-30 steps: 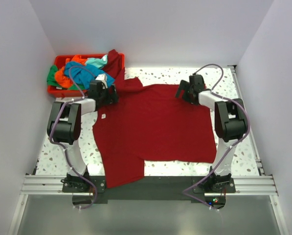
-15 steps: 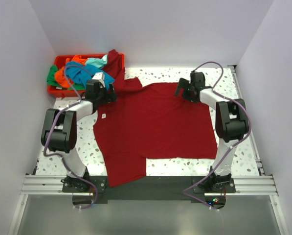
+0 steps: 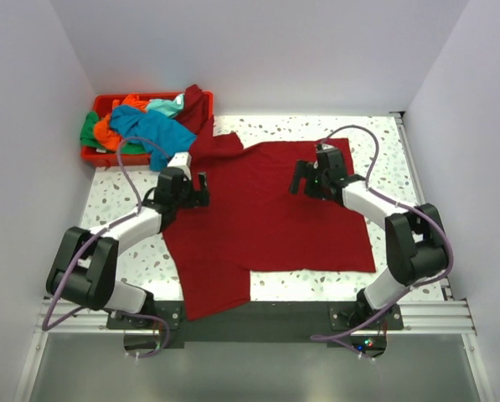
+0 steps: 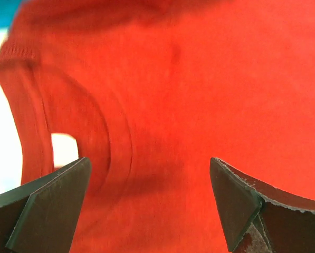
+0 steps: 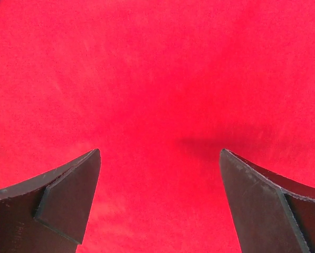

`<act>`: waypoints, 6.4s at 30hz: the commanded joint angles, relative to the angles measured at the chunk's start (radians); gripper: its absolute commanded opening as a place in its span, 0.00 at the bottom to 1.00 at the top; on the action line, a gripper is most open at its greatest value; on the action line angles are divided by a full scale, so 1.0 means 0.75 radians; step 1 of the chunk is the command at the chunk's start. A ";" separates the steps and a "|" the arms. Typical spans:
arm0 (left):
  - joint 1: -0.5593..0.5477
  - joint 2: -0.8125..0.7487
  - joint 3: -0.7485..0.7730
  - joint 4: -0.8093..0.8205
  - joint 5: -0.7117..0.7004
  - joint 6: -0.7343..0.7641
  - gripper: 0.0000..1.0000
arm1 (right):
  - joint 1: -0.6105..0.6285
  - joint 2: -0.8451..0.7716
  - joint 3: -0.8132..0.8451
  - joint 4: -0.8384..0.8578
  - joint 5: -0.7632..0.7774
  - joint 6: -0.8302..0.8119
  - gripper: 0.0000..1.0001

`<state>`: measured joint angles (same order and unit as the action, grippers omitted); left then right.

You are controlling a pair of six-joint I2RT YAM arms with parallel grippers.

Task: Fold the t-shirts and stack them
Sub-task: Fold the tshirt

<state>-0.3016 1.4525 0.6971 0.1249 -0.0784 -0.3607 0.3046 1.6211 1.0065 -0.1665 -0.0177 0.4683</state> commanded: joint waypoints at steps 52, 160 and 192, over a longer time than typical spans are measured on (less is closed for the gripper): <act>0.189 0.522 0.455 0.032 0.035 0.029 1.00 | -0.061 0.428 0.529 -0.136 0.040 -0.050 0.98; -0.351 -0.536 -0.336 -0.805 -0.671 -0.799 0.44 | -0.048 -0.163 -0.111 0.048 -0.201 -0.019 0.99; -0.347 -0.728 -0.365 -0.527 -0.585 -0.483 0.00 | -0.028 -0.333 -0.201 -0.222 0.105 -0.037 0.96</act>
<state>-0.5587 0.9386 0.3847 -0.3264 -0.5167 -0.7979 0.2787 1.4338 0.8742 -0.2375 -0.0566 0.4496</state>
